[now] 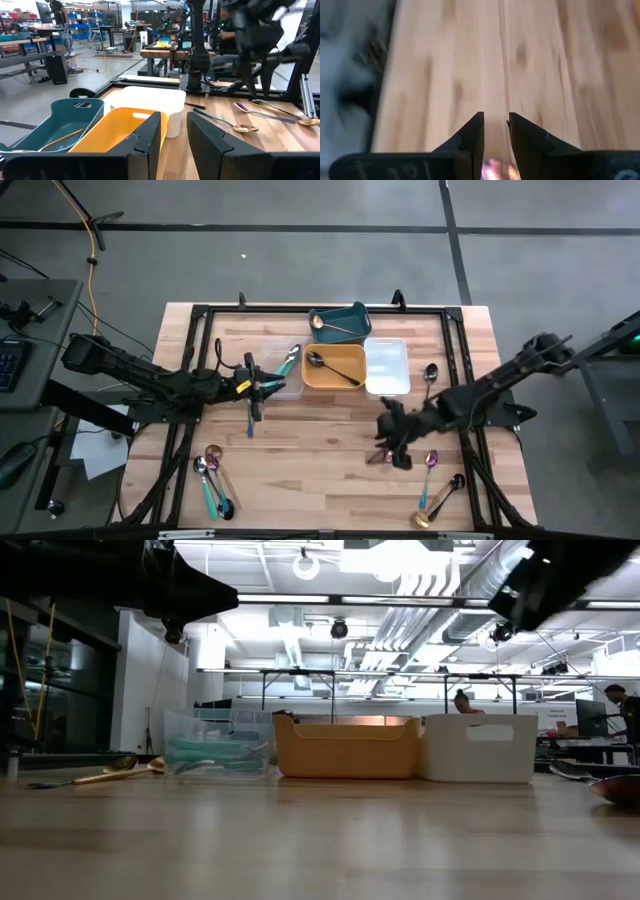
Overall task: Sort silverware by color (type)
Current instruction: Put the distorted-color spoon into the white bin
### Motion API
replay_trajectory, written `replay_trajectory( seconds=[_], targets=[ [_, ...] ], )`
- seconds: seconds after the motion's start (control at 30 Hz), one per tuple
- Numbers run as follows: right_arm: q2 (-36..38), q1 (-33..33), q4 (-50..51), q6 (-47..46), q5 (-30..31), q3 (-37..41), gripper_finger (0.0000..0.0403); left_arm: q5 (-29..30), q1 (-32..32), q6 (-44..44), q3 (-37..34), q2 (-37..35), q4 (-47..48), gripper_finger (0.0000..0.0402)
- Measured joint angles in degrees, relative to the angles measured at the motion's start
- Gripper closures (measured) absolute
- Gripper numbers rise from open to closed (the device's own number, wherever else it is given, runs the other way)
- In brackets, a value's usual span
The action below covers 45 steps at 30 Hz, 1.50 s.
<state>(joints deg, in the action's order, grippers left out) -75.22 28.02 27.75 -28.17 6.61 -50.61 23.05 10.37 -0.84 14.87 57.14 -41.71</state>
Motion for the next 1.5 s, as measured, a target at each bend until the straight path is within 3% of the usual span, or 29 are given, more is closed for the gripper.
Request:
replay_trajectory(
  seconds=[0.2,0.47,0.8,1.5],
  targets=[
    [-6.8,3.7,11.3,7.9,-3.7,-2.1,0.0318,0.1,0.0,0.0,0.0,0.0,-0.1,0.0314],
    [-11.5,3.3,20.8,15.1,-2.3,-2.0,0.0318,0.1,0.0,0.0,0.0,0.0,0.2,0.0314],
    [-16.0,0.7,19.4,25.3,-3.0,0.6,0.0318,0.1,0.0,0.0,0.0,0.0,0.3,0.0314],
    [-20.8,-0.7,17.8,36.0,-3.4,0.4,0.0318,0.1,0.0,0.0,0.0,0.0,0.4,0.0314]
  ],
)
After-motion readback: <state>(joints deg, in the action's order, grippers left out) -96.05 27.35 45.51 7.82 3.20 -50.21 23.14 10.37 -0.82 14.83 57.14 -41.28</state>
